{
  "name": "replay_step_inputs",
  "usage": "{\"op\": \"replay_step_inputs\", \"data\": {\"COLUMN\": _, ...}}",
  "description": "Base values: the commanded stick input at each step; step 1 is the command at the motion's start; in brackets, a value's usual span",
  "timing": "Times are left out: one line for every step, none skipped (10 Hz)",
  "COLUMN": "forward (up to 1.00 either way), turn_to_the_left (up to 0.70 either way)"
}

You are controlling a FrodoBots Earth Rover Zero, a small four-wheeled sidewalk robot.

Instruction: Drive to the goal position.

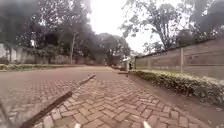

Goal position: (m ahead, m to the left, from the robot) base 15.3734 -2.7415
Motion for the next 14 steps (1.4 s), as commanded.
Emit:
{"op": "replay_step_inputs", "data": {"forward": 0.7, "turn_to_the_left": 0.0}}
{"op": "replay_step_inputs", "data": {"forward": 0.7, "turn_to_the_left": 0.0}}
{"op": "replay_step_inputs", "data": {"forward": 0.7, "turn_to_the_left": 0.0}}
{"op": "replay_step_inputs", "data": {"forward": 0.7, "turn_to_the_left": 0.0}}
{"op": "replay_step_inputs", "data": {"forward": 0.7, "turn_to_the_left": 0.0}}
{"op": "replay_step_inputs", "data": {"forward": 0.7, "turn_to_the_left": 0.0}}
{"op": "replay_step_inputs", "data": {"forward": 0.7, "turn_to_the_left": 0.0}}
{"op": "replay_step_inputs", "data": {"forward": 0.7, "turn_to_the_left": 0.0}}
{"op": "replay_step_inputs", "data": {"forward": 0.7, "turn_to_the_left": 0.0}}
{"op": "replay_step_inputs", "data": {"forward": 0.7, "turn_to_the_left": 0.01}}
{"op": "replay_step_inputs", "data": {"forward": 0.7, "turn_to_the_left": 0.04}}
{"op": "replay_step_inputs", "data": {"forward": 0.7, "turn_to_the_left": 0.08}}
{"op": "replay_step_inputs", "data": {"forward": 0.7, "turn_to_the_left": 0.03}}
{"op": "replay_step_inputs", "data": {"forward": 0.7, "turn_to_the_left": 0.01}}
